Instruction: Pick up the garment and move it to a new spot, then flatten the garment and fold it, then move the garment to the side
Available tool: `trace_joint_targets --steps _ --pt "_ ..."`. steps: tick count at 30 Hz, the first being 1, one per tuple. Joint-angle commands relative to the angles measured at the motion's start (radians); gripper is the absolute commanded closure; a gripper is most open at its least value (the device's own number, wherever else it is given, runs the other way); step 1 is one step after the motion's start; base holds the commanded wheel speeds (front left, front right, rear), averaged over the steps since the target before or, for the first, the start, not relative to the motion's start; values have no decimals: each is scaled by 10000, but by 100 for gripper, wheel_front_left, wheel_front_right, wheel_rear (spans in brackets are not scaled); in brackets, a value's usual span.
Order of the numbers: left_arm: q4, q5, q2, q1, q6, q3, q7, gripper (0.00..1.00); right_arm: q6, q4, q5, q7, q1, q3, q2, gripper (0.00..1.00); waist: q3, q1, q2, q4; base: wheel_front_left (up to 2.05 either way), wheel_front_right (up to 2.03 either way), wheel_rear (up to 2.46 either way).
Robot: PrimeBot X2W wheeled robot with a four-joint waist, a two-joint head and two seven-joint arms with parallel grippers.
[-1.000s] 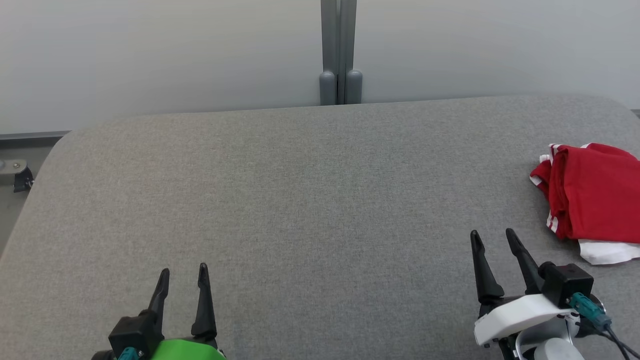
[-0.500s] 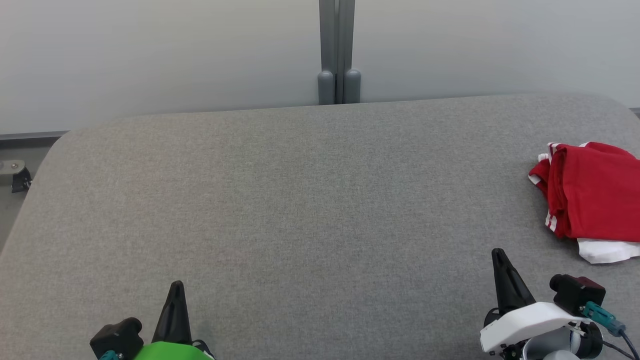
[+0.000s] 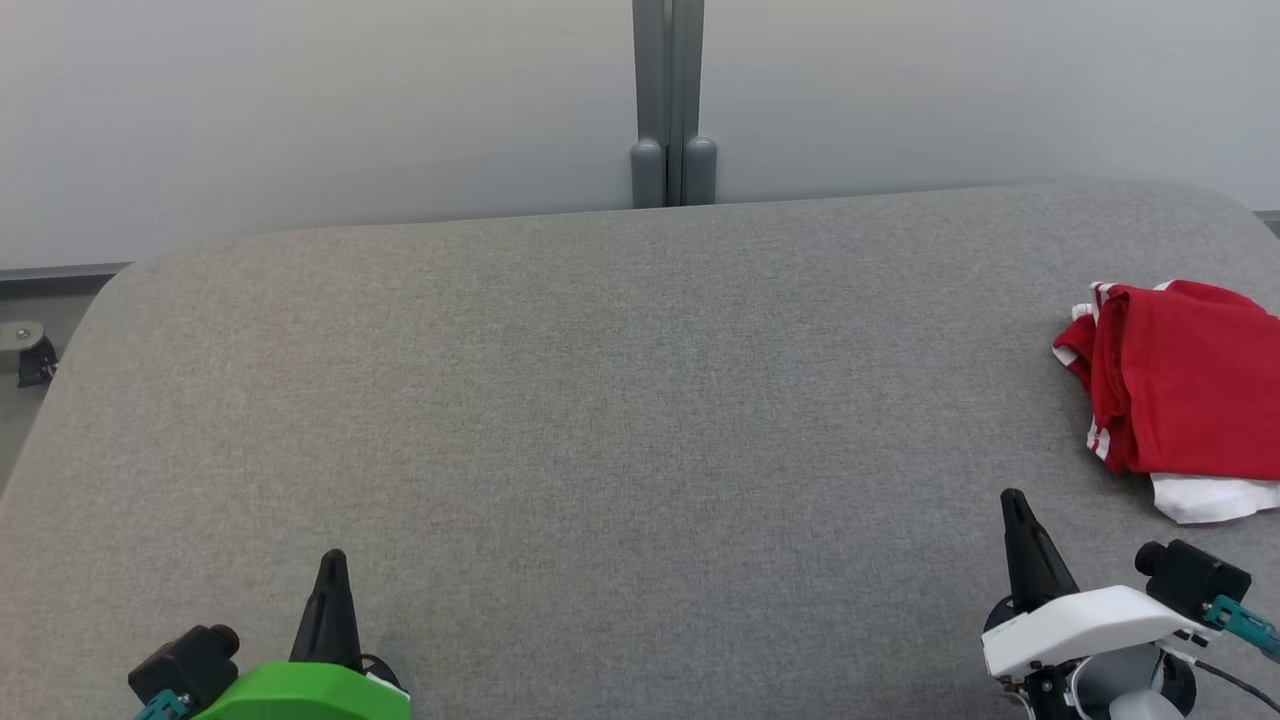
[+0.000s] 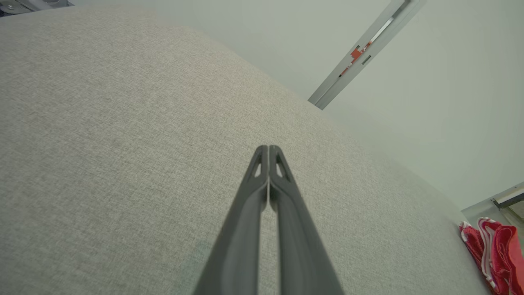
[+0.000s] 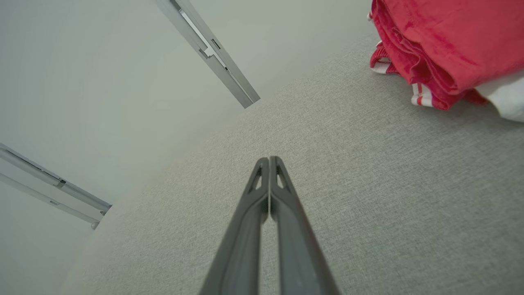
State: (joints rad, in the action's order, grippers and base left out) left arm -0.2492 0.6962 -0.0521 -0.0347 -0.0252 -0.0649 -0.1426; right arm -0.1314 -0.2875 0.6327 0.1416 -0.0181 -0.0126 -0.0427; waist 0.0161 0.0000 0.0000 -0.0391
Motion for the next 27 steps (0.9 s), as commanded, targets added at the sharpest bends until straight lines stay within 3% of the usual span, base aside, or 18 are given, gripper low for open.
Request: trace_joint_targets --steps 1,27 --pt "132 372 -16 333 -67 107 69 100 1 184 397 -85 -295 -60 -40 100 -3 0 0 5 0 0 0" --pt "113 3491 -13 764 -427 706 953 100 5 289 3719 -968 -546 -404 -61 100 -52 0 0 106 0 0 0"
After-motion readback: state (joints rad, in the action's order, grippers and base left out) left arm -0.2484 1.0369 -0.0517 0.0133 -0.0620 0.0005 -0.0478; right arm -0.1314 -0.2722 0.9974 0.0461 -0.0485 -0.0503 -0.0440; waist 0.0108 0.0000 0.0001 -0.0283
